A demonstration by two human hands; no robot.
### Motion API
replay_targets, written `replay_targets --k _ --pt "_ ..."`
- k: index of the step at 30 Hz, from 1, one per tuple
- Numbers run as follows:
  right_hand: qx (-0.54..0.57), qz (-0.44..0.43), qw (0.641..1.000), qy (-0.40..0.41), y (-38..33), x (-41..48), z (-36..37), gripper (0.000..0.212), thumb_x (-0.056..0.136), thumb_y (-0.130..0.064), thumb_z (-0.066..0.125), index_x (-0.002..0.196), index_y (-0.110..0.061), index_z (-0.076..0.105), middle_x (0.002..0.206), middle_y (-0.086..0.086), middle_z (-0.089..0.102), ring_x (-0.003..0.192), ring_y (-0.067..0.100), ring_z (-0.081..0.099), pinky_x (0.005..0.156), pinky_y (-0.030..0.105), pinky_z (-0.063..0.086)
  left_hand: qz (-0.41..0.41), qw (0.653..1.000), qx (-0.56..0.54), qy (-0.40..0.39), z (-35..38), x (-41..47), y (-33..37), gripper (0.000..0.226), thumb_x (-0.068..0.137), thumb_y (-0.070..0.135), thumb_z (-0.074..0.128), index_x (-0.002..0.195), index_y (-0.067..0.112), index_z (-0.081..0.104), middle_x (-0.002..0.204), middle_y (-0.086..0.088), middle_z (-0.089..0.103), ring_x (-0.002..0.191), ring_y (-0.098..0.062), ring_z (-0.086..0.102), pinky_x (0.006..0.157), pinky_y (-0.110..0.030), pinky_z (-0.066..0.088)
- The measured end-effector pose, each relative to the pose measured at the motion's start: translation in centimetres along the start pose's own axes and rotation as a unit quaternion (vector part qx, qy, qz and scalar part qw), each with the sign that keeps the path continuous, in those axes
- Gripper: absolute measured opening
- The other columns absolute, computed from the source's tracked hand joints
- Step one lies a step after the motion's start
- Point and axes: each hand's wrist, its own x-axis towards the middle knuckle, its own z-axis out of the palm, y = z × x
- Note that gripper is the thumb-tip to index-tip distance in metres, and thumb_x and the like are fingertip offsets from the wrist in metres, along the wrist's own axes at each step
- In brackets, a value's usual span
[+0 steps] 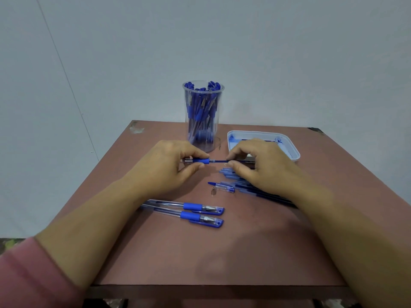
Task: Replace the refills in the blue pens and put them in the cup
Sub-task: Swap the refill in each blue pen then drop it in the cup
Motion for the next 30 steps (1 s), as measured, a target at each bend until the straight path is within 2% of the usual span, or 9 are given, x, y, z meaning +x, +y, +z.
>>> replay_targets --k 4,6,9,13,15,17,22,26,30 --pt "-0.002 0.039 0.999 0.006 1.2 -1.0 -1.1 0.023 0.083 -0.025 0.070 0.082 -0.044 0.058 0.087 -0.019 0.064 0.091 -0.007 0.054 0.070 0.003 0.035 0.000 1.000 -0.002 0.001 0.0 0.0 0.0 0.020 0.085 0.019 0.075 0.105 0.021 0.075 0.083 0.022 0.062 0.073 0.014 0.054 0.070 0.001 0.034" --pt "-0.008 0.020 1.000 0.005 0.8 -0.8 -0.8 0.016 0.081 -0.030 0.073 0.091 -0.040 0.066 0.089 -0.020 0.066 0.091 -0.003 0.055 0.073 0.007 0.039 0.001 1.000 -0.007 0.001 0.1 0.0 0.2 0.021 0.084 0.017 0.075 0.105 0.020 0.075 0.081 0.026 0.057 0.074 0.017 0.053 0.068 0.003 0.033" --pt "-0.009 -0.008 1.000 0.003 0.1 -0.3 -0.1 0.017 0.084 -0.026 0.073 0.100 -0.029 0.073 0.088 -0.017 0.065 0.089 0.002 0.055 0.078 0.013 0.043 0.002 1.000 -0.007 -0.003 0.3 0.0 0.2 0.022 0.083 0.017 0.075 0.105 0.021 0.075 0.083 0.020 0.064 0.075 0.016 0.054 0.068 0.002 0.034" --pt "-0.002 0.026 1.000 0.008 1.0 -0.6 -0.6 0.016 0.086 -0.025 0.071 0.090 -0.040 0.068 0.085 -0.020 0.064 0.090 -0.003 0.054 0.075 0.007 0.038 -0.012 1.000 -0.008 -0.001 0.0 0.0 -0.2 0.020 0.085 0.020 0.074 0.105 0.023 0.075 0.082 0.023 0.062 0.075 0.013 0.056 0.069 0.000 0.036" --pt "-0.007 0.047 0.999 0.004 1.8 -1.1 -0.9 0.025 0.086 -0.027 0.070 0.082 -0.050 0.060 0.084 -0.025 0.063 0.090 -0.007 0.053 0.075 0.009 0.037 -0.018 1.000 -0.005 0.000 0.0 -0.1 -0.3 0.020 0.085 0.021 0.074 0.105 0.024 0.075 0.083 0.021 0.064 0.075 0.010 0.057 0.068 -0.001 0.037" --pt "-0.018 0.063 0.998 -0.017 2.2 -1.5 -1.0 0.027 0.086 -0.029 0.070 0.078 -0.052 0.058 0.083 -0.023 0.063 0.089 -0.007 0.053 0.074 0.013 0.037 -0.021 1.000 -0.004 -0.001 0.1 -0.1 -0.2 0.020 0.085 0.020 0.074 0.105 0.025 0.075 0.083 0.022 0.063 0.074 0.008 0.057 0.068 -0.002 0.037" --pt "-0.045 0.070 0.994 -0.076 1.9 -1.7 -1.0 0.010 0.086 -0.031 0.069 0.089 -0.041 0.067 0.085 -0.024 0.060 0.094 -0.004 0.049 0.080 0.021 0.041 -0.027 1.000 -0.002 -0.003 0.1 -0.1 -0.2 0.020 0.086 0.021 0.073 0.105 0.026 0.075 0.082 0.023 0.061 0.074 0.008 0.057 0.067 -0.002 0.037" --pt "-0.052 0.078 0.991 -0.095 2.0 -1.8 -0.9 0.008 0.087 -0.034 0.068 0.093 -0.039 0.069 0.092 -0.023 0.062 0.099 0.001 0.047 0.087 0.026 0.042 -0.030 1.000 0.001 -0.006 0.4 -0.2 0.0 0.021 0.085 0.021 0.074 0.106 0.026 0.075 0.083 0.021 0.064 0.071 0.003 0.057 0.064 -0.002 0.037" --pt "-0.026 0.073 0.995 -0.063 2.4 -1.4 -1.2 0.009 0.086 -0.032 0.070 0.090 -0.040 0.068 0.090 -0.020 0.063 0.097 -0.004 0.047 0.081 0.016 0.042 -0.032 0.999 0.000 -0.006 0.4 -0.2 0.0 0.022 0.086 0.021 0.073 0.107 0.025 0.075 0.085 0.020 0.065 0.075 0.013 0.055 0.068 -0.001 0.036"
